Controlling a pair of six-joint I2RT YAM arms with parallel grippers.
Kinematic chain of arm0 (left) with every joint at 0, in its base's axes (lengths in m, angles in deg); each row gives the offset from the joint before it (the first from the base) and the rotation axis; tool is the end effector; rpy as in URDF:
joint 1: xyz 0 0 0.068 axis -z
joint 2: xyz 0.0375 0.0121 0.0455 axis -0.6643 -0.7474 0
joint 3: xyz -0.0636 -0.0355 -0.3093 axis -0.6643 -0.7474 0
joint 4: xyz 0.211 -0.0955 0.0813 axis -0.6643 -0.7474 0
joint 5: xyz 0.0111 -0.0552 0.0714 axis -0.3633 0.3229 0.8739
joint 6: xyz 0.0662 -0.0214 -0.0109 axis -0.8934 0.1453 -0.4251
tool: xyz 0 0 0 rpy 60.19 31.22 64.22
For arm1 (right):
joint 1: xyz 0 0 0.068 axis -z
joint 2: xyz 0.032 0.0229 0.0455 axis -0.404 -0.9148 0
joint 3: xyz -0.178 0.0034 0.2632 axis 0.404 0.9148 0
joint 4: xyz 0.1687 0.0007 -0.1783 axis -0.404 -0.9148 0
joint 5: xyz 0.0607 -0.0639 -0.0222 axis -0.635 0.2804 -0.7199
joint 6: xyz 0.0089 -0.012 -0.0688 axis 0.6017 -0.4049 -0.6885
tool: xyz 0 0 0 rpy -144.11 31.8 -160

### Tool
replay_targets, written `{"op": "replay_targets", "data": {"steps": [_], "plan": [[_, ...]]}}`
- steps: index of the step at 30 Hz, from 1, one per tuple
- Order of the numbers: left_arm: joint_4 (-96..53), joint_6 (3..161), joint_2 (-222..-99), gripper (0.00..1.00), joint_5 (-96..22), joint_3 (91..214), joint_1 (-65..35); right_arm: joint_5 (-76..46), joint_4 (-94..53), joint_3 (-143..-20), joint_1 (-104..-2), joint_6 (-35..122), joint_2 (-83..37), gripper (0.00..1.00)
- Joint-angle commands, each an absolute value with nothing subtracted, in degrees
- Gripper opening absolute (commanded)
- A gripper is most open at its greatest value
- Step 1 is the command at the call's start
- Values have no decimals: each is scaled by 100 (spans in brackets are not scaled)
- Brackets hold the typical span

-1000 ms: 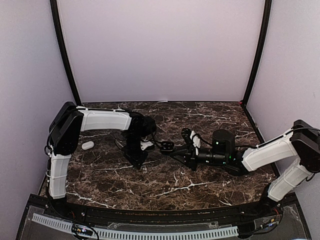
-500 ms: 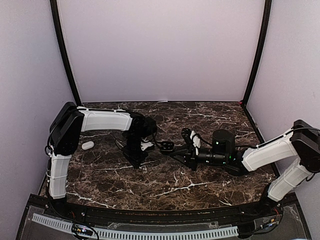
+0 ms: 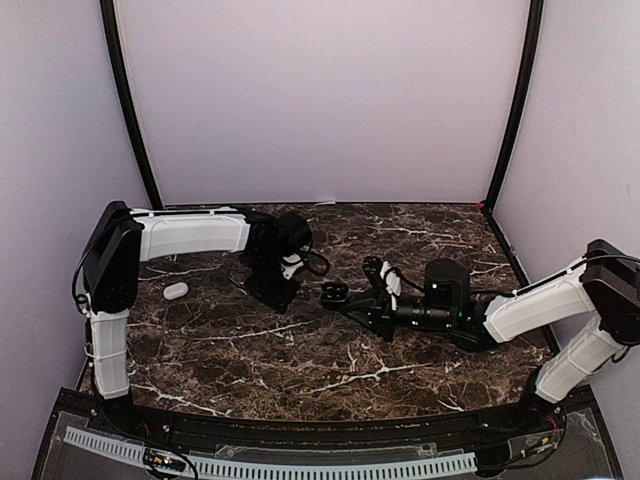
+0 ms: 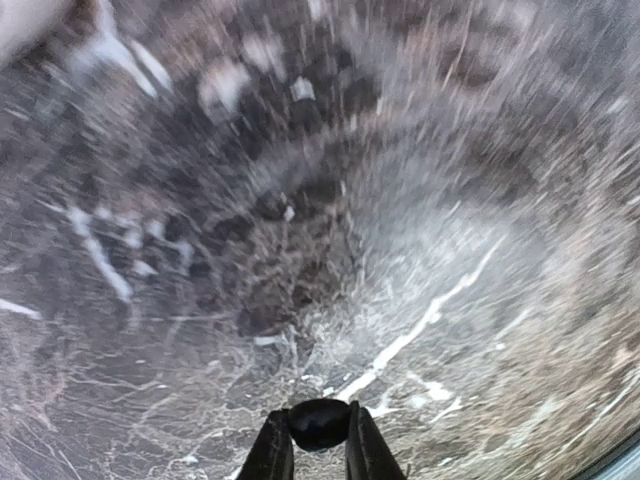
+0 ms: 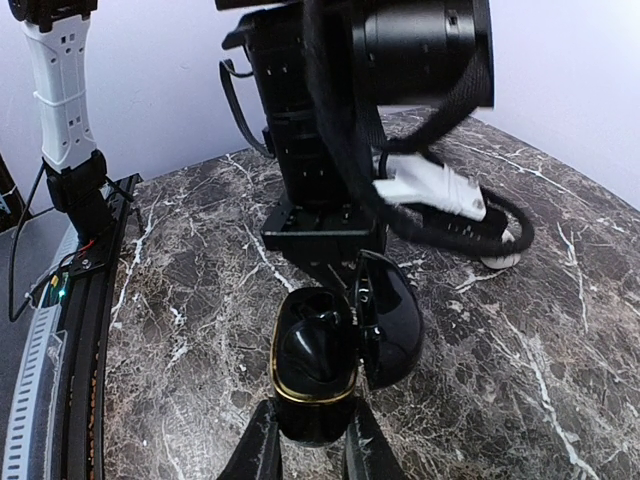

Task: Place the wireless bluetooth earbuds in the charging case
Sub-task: Pick up the left earbud from the center of the board, then place the left earbud at the center of the board.

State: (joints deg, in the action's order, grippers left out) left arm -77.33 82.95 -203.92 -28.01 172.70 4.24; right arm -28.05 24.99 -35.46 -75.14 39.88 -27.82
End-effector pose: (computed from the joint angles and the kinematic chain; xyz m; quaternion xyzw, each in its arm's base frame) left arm 0.2951 -0.3026 0.2120 0.2827 0.9548 -0.0374 0.0843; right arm 0.1713 0.2463 0.2415 -0.4127 0.6493 0.4105 0.4895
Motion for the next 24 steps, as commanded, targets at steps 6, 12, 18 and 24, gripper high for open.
{"op": "replay_targets", "data": {"steps": [6, 12, 18, 24], "plan": [[-6031, 9332, -18645, 6, -2322, 16231, 372, -2767, 2789, -3620, -7483, 3988, -2816, 0], [-3926, 10105, -17404, 7, -2587, 14927, 372, -2415, 2848, -3724, -7489, 4217, -2984, 0], [-1719, 10928, -16435, 9, -2938, 13384, 401, -1686, 3082, -3944, -7630, 4697, -3283, 0], [-620, 10973, -16057, 9, -2868, 12463, 436, -772, 4535, -3638, -8105, 4621, -3970, 0]]}}
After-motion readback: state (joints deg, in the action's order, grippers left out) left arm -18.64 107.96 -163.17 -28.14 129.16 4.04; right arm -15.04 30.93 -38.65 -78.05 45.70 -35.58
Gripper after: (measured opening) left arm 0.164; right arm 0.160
